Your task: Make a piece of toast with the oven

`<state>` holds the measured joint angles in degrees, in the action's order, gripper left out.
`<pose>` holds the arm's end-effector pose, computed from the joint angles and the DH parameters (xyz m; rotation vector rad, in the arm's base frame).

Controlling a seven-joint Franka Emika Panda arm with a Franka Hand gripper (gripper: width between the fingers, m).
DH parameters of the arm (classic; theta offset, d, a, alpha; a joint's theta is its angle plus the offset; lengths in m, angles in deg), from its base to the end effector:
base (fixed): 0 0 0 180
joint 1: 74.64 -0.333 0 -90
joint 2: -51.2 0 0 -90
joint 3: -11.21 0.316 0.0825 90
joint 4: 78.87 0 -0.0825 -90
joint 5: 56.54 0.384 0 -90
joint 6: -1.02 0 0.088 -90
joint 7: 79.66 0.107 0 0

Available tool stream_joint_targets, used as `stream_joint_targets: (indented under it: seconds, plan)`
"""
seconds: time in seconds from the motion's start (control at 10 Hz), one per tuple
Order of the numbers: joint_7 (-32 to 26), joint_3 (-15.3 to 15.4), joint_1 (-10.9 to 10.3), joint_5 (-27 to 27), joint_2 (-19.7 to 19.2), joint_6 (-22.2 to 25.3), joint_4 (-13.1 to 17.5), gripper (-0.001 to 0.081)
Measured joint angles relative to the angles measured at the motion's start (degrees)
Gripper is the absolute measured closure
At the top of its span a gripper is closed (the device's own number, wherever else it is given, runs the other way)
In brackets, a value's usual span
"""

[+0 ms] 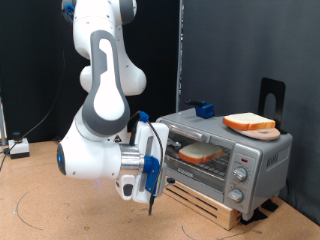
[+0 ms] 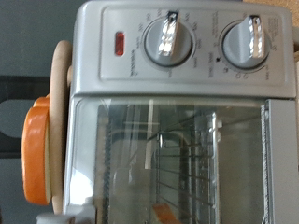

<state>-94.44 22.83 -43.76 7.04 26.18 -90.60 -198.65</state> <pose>0.5163 -0.0817 0.2295 -1.6963 0.6200 0.5111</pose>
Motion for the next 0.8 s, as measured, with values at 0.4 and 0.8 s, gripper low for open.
stream_joint_targets:
  seconds: [0.4,0.8]
  plan:
    - [1.57,0.92,-3.09,-4.58,-8.59,0.49,9.10,-0.0003]
    - [1.14,1.86,-7.30,-5.51,-14.87,-3.38,14.34,-0.0003]
